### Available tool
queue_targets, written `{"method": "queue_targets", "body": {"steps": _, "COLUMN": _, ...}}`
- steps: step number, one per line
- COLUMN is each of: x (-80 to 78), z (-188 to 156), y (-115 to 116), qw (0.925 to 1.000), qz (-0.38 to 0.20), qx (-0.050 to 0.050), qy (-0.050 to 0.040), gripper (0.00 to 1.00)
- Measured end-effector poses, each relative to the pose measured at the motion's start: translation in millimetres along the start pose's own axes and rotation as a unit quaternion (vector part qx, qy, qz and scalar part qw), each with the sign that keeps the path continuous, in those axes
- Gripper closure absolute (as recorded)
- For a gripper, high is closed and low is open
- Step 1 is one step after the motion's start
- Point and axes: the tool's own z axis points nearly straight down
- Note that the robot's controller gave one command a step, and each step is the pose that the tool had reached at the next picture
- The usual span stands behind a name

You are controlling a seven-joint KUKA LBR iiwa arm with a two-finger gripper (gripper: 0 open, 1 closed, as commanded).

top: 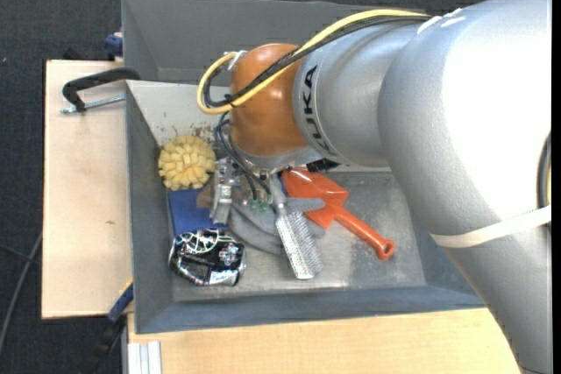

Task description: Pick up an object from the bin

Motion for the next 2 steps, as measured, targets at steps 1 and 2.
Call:
{"method": "queue_targets", "body": {"steps": 1, "x": 0.0, "z": 0.0, "y": -0.1, "qw": 1.0000, "qz": 0.000, "qx": 0.000, "qy": 0.0000, "gripper": 1.00}}
{"method": "queue_targets", "body": {"steps": 2, "x": 0.0, "z": 0.1, "y": -0.1, "qw": 1.0000, "qz": 0.000, "qx": 0.000, "qy": 0.0000, "gripper": 1.00}}
